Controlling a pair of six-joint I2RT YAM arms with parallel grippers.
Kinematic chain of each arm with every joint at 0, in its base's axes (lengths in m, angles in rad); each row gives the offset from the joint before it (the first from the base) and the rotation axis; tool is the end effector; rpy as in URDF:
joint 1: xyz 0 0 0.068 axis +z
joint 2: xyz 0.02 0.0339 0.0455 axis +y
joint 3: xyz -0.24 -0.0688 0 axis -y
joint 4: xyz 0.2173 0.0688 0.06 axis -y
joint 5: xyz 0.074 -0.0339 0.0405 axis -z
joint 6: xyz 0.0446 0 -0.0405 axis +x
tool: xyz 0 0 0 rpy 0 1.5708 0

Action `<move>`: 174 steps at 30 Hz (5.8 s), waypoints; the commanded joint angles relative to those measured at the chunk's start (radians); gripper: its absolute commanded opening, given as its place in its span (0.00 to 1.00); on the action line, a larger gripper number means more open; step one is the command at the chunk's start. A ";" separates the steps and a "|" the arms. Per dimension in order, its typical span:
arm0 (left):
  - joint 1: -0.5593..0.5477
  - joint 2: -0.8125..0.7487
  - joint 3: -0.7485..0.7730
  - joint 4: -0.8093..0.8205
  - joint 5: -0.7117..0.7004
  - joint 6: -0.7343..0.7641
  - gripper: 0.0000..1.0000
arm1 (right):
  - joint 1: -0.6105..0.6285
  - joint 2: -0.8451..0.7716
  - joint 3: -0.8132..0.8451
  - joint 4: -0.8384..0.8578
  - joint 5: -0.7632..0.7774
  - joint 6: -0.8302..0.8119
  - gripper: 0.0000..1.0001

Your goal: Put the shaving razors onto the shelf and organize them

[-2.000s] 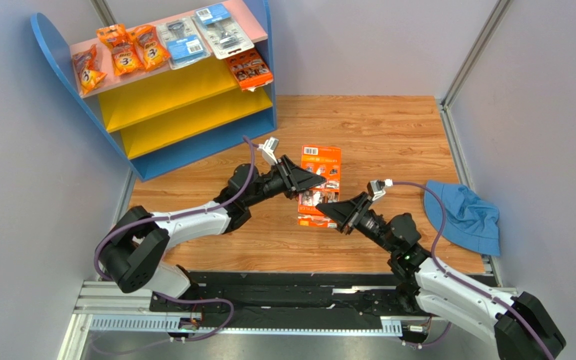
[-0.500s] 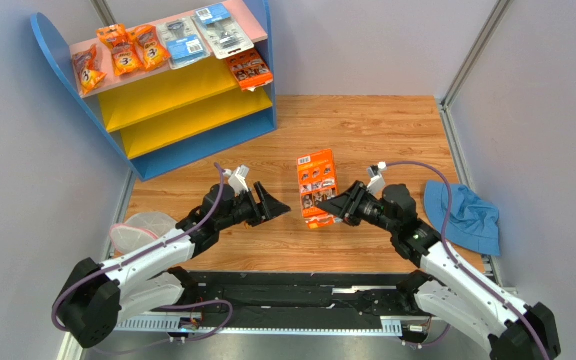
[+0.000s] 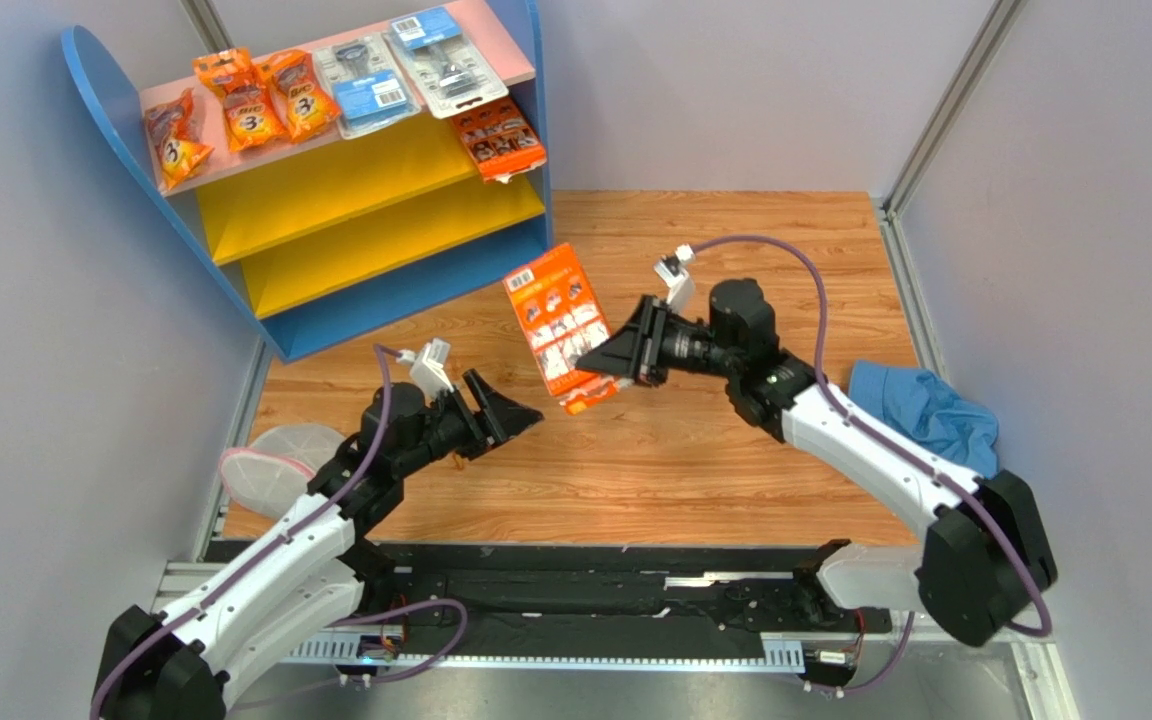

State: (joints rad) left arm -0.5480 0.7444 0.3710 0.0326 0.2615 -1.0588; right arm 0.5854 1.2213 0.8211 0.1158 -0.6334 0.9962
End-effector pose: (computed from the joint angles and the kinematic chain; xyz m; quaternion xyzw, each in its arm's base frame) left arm 0.1460 -0.1026 0.2136 -0.1318 0.8025 -0.4856 0.3205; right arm 0.2078 0.1694 0.2787 -0.0278 0.7825 0.5804 0.2237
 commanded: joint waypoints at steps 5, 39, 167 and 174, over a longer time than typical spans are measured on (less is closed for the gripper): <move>0.034 -0.027 -0.006 -0.057 0.042 0.033 0.73 | -0.004 0.268 0.378 0.183 -0.175 0.025 0.00; 0.049 -0.181 -0.075 -0.154 0.036 0.034 0.73 | 0.060 1.184 1.460 0.217 -0.111 0.539 0.00; 0.473 0.814 1.117 -0.230 0.030 0.448 0.00 | -0.006 0.943 1.277 -0.087 -0.071 0.283 0.66; 0.488 0.888 1.210 -0.264 0.047 0.470 0.00 | -0.013 0.848 1.133 -0.061 -0.074 0.245 0.66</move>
State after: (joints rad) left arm -0.0834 1.5929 1.5043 -0.2401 0.2916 -0.6292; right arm 0.5819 2.1784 2.0155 -0.0025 -0.6899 1.2865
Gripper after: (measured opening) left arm 0.335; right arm 0.661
